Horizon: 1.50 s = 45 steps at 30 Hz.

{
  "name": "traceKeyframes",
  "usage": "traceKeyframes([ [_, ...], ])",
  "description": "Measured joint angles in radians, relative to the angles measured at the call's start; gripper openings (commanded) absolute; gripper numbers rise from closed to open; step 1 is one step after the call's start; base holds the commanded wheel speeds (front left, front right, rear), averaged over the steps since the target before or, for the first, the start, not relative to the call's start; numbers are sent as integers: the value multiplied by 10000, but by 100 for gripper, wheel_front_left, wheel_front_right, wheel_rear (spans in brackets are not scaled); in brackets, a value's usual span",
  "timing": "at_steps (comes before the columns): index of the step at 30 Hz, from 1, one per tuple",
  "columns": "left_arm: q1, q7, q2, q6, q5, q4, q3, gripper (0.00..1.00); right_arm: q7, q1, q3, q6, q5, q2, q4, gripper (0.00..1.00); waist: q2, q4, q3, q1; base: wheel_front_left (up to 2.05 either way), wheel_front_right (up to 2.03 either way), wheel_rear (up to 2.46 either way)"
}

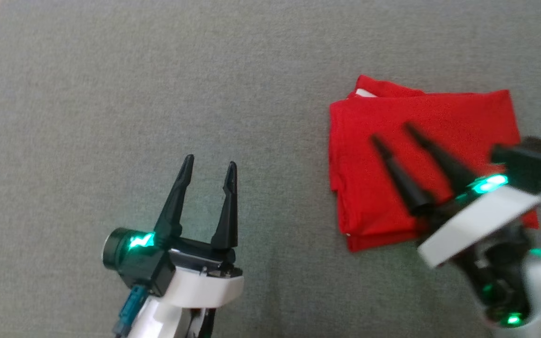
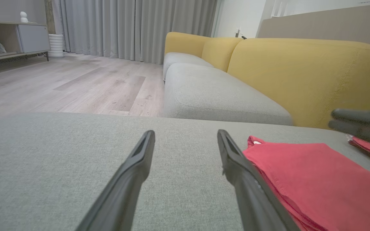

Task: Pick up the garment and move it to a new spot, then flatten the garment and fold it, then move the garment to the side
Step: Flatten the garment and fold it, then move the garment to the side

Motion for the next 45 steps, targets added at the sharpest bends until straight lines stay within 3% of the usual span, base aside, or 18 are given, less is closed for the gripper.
traceKeyframes([
  [5,29,0,-4,-4,59,-4,320,100,-2061,-15,-1028,0,-752,-671,21,100,0,-251,-385,0,0,0,0],
  [9,288,0,-6,-15,59,-10,606,100,-3868,67,-1528,0,-978,-1035,880,100,0,-514,-841,0,0,0,0],
  [13,842,0,-6,-17,58,25,779,100,-5624,469,-1367,0,-1434,-1764,2289,100,0,-781,-1372,-1,0,0,0],
  [18,1549,0,-2,-2,40,169,1152,100,-7350,848,-430,0,-1561,-1910,4165,100,0,-1074,-2139,-2,0,0,0],
  [24,2547,0,8,-52,228,541,1411,100,-7674,1064,123,0,-2042,-1618,5660,100,1,-1328,-3145,-3,0,0,0],
  [31,3087,0,17,-107,462,911,1818,100,-7689,1584,-148,0,-2775,-813,5860,100,1,-1525,-3969,-3,0,0,0],
  [45,3243,0,17,-121,750,1166,2080,100,-7689,1829,-222,0,-3068,-290,6192,100,0,-1546,-4243,0,0,0,0],
])
